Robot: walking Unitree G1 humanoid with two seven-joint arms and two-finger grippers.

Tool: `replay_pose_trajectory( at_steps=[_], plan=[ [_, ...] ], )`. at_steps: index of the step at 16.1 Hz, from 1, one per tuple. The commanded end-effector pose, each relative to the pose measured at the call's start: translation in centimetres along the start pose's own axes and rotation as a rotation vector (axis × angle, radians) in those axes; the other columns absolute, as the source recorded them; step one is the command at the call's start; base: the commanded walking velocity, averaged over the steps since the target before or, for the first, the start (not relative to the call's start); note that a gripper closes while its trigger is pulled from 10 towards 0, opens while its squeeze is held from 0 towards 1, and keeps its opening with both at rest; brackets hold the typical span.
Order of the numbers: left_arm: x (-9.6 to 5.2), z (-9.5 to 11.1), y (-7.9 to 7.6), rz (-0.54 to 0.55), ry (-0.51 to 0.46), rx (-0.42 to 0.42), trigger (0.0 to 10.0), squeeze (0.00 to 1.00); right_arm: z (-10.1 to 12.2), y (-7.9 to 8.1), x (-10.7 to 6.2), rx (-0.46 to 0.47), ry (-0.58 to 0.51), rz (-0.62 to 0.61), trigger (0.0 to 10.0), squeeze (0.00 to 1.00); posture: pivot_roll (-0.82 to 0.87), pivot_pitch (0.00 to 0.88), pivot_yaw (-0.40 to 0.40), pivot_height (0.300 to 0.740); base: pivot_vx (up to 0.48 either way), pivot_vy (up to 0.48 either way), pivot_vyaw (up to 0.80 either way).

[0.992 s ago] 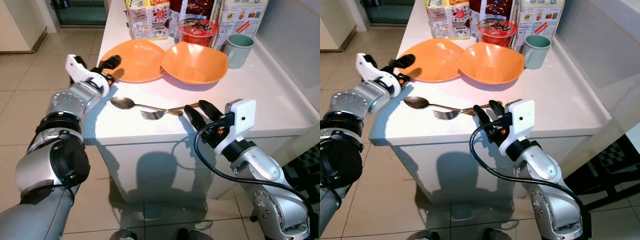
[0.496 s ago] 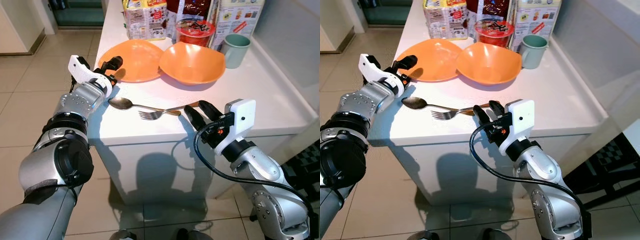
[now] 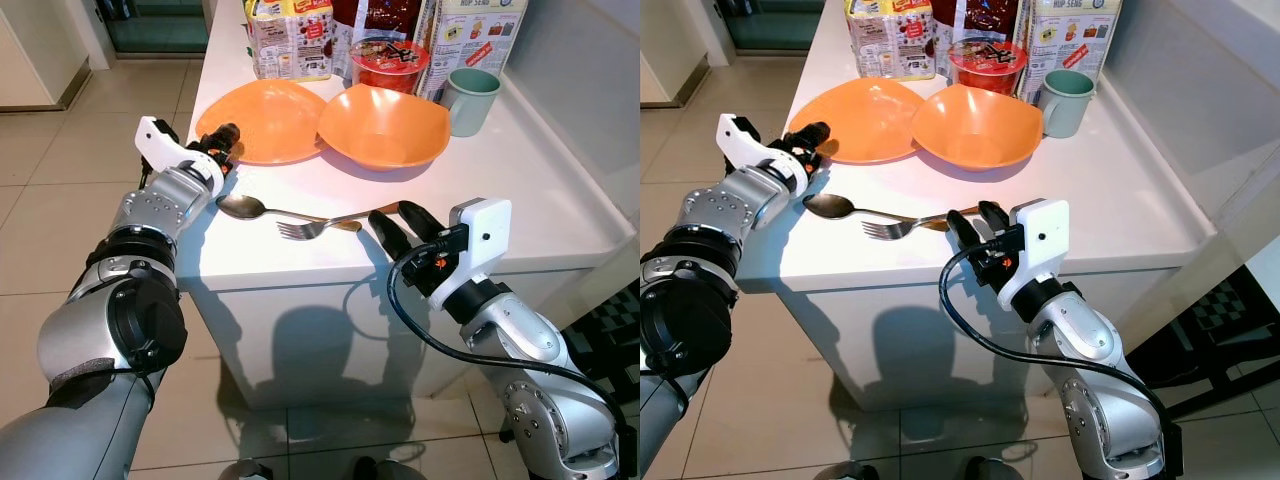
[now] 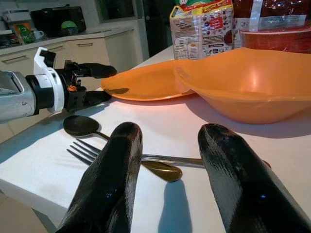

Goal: Setting the table

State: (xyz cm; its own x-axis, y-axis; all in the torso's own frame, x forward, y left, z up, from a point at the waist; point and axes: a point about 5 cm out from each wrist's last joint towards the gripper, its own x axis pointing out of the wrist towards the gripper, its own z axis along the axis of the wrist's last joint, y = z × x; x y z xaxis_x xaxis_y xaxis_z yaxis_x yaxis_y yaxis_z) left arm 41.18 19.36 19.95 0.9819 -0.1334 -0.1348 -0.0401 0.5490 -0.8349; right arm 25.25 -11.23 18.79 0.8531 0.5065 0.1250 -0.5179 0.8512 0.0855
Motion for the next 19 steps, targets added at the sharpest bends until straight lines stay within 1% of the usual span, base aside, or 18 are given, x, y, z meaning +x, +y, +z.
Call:
replay_pose_trajectory(
  at_steps=[1, 5, 12, 17, 19],
  plan=[
    [0.03, -0.39, 0.29, 0.023, 0.015, -0.006, 0.0, 0.00, 0.60, 0.25, -0.12, -0.008, -0.022, 0.006, 10.0, 0.00, -0.01, 0.101, 0.000, 0.740, 0.000, 0.000, 0.00],
    [0.00, -0.74, 0.65, 0.034, 0.023, -0.027, 0.0, 0.00, 0.47, 0.31, -0.12, -0.011, -0.018, 0.003, 10.0, 0.00, -0.01, 0.100, 0.003, 0.740, 0.000, 0.000, 0.00],
    [0.05, -0.93, 0.55, 0.031, 0.030, -0.027, 0.0, 0.00, 0.39, 0.35, -0.05, -0.009, -0.018, 0.010, 10.0, 0.00, -0.01, 0.094, 0.005, 0.740, 0.000, 0.000, 0.00],
    [0.01, -0.77, 0.59, 0.032, 0.028, -0.031, 0.0, 0.00, 0.29, 0.44, 0.01, -0.008, -0.008, 0.038, 10.0, 0.00, -0.01, 0.089, 0.006, 0.740, 0.000, 0.000, 0.00],
    [-0.10, -0.70, 0.88, 0.035, 0.030, -0.043, 0.0, 0.00, 0.28, 0.44, 0.13, -0.008, -0.011, 0.039, 10.0, 0.00, 0.00, 0.083, 0.010, 0.740, 0.000, 0.000, 0.00]
  ],
)
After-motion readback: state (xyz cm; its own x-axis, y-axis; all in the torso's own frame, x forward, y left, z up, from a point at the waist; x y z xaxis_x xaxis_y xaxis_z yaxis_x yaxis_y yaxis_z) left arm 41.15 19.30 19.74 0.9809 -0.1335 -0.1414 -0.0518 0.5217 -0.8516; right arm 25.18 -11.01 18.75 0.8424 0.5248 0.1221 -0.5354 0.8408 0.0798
